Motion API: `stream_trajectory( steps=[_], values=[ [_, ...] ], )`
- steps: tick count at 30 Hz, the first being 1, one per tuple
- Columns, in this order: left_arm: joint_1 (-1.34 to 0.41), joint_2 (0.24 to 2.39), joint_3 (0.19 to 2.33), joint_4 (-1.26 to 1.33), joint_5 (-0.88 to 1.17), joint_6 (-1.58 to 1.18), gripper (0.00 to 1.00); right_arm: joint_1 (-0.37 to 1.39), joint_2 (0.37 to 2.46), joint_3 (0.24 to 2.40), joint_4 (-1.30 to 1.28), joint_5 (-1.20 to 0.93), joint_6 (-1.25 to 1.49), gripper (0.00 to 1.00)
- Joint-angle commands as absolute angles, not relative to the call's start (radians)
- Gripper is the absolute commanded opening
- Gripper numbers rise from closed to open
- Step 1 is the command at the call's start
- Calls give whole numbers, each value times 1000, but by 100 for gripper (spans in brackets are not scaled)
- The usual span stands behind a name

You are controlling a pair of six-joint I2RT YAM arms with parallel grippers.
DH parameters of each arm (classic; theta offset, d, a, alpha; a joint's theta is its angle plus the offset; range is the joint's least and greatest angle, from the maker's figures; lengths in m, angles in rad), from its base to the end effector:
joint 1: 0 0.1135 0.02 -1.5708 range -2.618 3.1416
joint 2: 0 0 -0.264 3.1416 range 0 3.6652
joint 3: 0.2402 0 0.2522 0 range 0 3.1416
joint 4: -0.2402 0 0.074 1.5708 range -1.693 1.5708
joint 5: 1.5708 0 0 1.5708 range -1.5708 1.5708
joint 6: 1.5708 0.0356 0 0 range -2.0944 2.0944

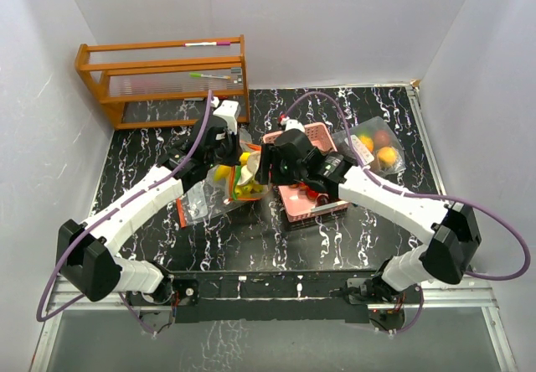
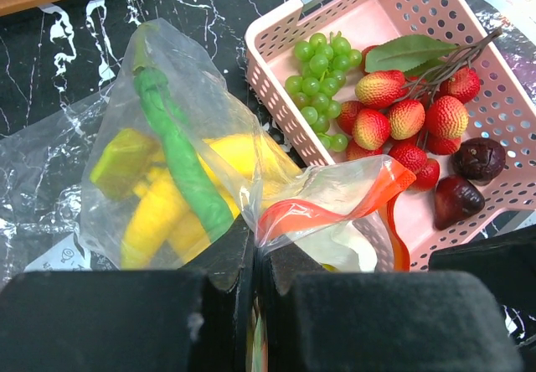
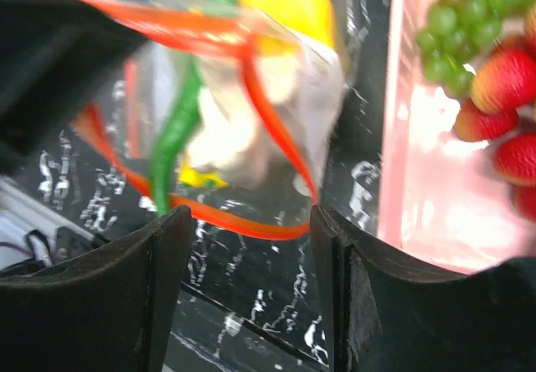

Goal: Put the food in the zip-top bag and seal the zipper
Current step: Place the fake vegetable in the zipper food storage bag, then adjust the zipper food storage bag at the center of the board.

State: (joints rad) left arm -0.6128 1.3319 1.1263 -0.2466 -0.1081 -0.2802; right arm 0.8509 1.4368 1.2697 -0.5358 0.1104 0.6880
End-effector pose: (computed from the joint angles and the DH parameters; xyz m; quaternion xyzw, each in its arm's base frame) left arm 0.2541 -0.1740 0.3309 0.1118 0.8395 -0.1875 0.4976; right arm 0.2137 0.2378 0.3228 -0.0506 0.9048 0.2561 0.3364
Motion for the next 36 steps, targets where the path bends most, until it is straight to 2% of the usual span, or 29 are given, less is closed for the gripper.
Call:
stream_trajectory(
  steps=[1,15,18,21,22,26,28,32,36],
  values=[
    [-617,1317,1167,-251,-109,-268,0,857,1376,1215,-517,189,739,60],
    [-617,1311,1164,-253,-112,-265,0,856,1486,1179,-456,171,727,55],
    [-617,1302,1167,-255,-116,-262,0,857,1500,1173,-456,152,733,46],
    [-617,1295,1167,-257,-119,-258,0,857,1501,1156,-457,149,745,45],
    [-617,1292,1167,-258,-120,-257,0,857,1500,1149,-451,151,747,43],
    [-617,1290,1169,-261,-115,-255,0,857,1489,1142,-422,149,740,14],
    [-617,1291,1186,-273,-106,-249,0,857,1482,1185,-433,162,727,8],
    [-617,1288,1239,-339,-94,-233,0,855,1481,1380,-529,162,670,8],
    [-617,1298,1296,-433,26,-240,0,848,1519,1592,-612,111,620,8]
  ],
)
